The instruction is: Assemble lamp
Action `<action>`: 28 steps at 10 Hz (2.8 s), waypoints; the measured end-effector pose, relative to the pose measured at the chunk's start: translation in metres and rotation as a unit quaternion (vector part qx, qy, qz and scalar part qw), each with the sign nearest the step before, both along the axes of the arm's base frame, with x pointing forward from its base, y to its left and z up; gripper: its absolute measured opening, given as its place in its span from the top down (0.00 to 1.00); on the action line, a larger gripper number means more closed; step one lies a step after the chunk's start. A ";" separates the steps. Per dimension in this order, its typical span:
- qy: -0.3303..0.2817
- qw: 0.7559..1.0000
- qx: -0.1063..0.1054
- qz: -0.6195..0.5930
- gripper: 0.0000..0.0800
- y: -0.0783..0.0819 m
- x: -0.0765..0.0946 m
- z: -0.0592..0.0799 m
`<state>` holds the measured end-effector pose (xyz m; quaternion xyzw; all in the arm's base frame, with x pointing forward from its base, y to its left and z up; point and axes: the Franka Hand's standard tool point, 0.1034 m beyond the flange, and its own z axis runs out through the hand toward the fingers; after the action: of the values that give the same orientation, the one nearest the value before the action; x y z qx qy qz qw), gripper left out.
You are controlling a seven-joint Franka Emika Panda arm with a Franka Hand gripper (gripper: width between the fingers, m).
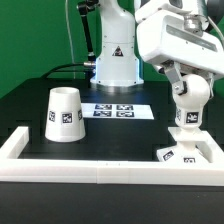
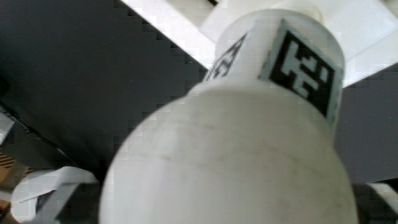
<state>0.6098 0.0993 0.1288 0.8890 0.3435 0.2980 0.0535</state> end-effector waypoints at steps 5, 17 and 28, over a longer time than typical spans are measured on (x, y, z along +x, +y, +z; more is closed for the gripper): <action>-0.018 1.000 0.003 0.000 0.28 0.000 -0.003 -0.001; 0.002 1.000 -0.002 0.002 0.13 0.002 -0.002 0.025; 0.233 0.971 -0.031 -0.043 0.13 0.019 -0.012 0.020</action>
Offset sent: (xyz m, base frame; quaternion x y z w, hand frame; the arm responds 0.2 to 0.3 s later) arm -0.0120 0.0023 -0.0128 -0.0010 0.0103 0.0200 0.9997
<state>0.5977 0.1180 0.1492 0.9458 0.3171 0.0692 0.0119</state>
